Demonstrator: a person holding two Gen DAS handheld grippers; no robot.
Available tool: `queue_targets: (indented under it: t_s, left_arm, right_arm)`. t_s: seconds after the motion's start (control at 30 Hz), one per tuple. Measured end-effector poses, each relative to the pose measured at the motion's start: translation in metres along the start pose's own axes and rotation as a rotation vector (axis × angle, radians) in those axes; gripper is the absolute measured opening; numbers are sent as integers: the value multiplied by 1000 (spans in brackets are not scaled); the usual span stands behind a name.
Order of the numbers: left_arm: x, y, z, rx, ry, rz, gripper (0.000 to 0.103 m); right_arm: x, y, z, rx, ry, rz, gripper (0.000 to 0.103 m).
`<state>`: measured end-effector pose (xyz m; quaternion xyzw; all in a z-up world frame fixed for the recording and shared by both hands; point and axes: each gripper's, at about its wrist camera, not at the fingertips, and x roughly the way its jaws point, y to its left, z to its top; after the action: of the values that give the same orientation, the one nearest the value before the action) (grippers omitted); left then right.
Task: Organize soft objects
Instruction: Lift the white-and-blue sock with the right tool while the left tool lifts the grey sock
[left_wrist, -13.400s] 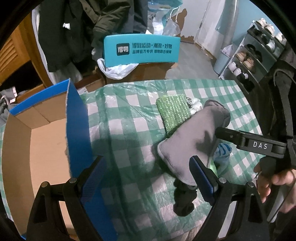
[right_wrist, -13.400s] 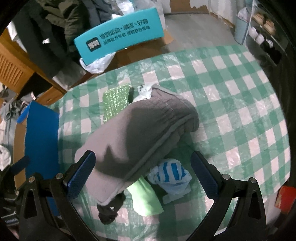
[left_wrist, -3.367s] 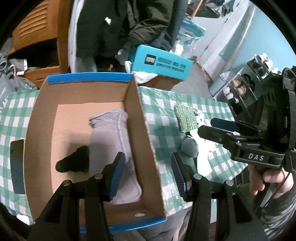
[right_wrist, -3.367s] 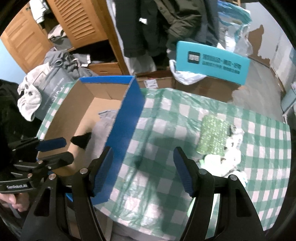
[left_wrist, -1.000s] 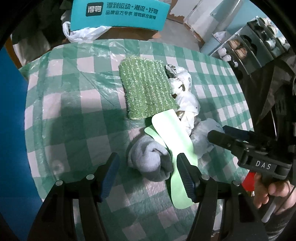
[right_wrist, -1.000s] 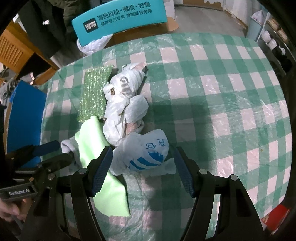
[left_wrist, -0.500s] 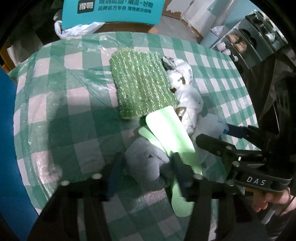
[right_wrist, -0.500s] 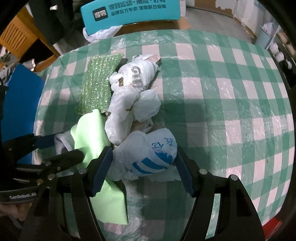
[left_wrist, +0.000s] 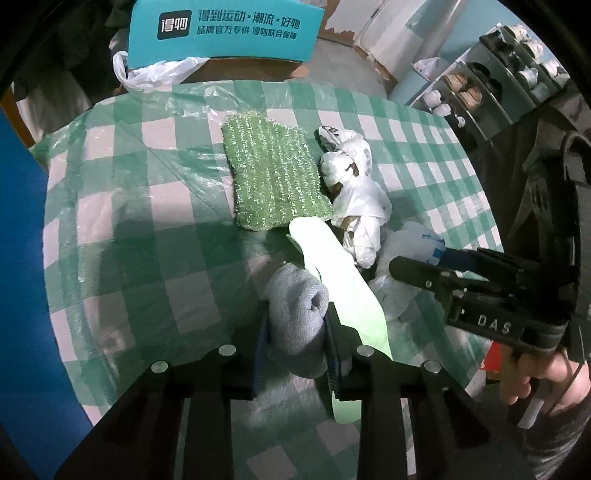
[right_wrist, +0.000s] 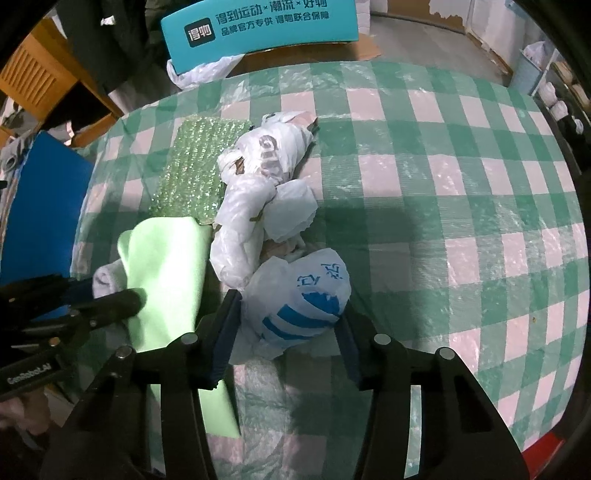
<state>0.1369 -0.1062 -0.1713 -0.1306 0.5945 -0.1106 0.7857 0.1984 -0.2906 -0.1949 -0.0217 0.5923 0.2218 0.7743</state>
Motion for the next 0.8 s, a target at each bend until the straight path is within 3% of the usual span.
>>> queue_targets:
  t_s: [0.33,0.53,0.8]
  left_arm:
    - [-2,3,-16,-2,49,14,28]
    - [-1,7,-22,-17,57,12,28]
    - [4,14,-27,-38,66,11,30]
  right_arm:
    - [-23,8,-7,9,-30,29,48]
    - [-27,29,-18,-29,-15,82,48]
    - [-23,51,-35,-72,22,67,48]
